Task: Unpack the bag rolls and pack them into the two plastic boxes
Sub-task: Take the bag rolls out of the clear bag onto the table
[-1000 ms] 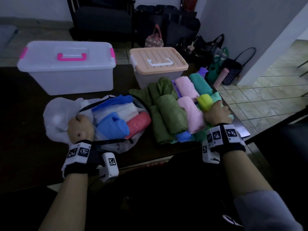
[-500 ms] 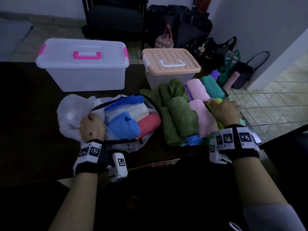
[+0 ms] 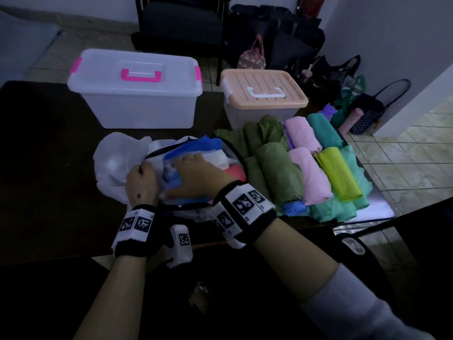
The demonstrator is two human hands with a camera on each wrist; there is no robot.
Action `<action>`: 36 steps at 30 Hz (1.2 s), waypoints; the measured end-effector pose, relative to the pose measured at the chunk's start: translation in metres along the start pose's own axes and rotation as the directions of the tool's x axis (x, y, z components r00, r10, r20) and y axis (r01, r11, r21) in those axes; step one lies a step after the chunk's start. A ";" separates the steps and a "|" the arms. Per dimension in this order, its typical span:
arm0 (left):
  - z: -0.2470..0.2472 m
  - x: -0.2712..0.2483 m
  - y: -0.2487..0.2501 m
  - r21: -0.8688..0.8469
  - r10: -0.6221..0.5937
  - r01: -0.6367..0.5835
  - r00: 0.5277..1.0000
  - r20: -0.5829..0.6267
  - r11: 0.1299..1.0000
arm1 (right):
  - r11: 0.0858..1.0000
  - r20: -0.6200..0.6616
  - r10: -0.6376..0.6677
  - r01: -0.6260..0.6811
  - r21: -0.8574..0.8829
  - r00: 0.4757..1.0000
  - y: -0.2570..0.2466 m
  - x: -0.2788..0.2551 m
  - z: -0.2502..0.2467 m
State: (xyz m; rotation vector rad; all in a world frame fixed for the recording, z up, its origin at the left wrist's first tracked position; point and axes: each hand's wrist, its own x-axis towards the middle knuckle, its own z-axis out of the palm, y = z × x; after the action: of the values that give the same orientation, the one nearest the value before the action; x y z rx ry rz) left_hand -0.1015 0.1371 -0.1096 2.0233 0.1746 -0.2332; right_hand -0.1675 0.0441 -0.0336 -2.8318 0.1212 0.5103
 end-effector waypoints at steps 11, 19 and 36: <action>-0.007 0.009 0.006 -0.190 -0.036 0.042 0.999 0.036 0.981 | 0.996 0.141 0.039 -0.027 -0.081 0.989 0.002 0.006 -0.002; -0.010 0.012 0.005 -0.199 -0.027 0.031 0.999 0.025 0.979 | 0.996 0.175 0.080 -0.085 0.023 0.981 0.021 0.006 -0.023; 0.000 0.008 0.000 -0.032 0.017 -0.018 0.999 -0.034 0.999 | 0.534 -0.357 0.782 -0.254 0.806 0.511 0.187 -0.051 -0.074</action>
State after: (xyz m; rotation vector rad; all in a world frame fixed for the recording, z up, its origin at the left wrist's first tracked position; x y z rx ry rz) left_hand -0.0934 0.1371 -0.1117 1.9964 0.1808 -0.1841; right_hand -0.2142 -0.1543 0.0062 -1.9906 1.1819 -0.4985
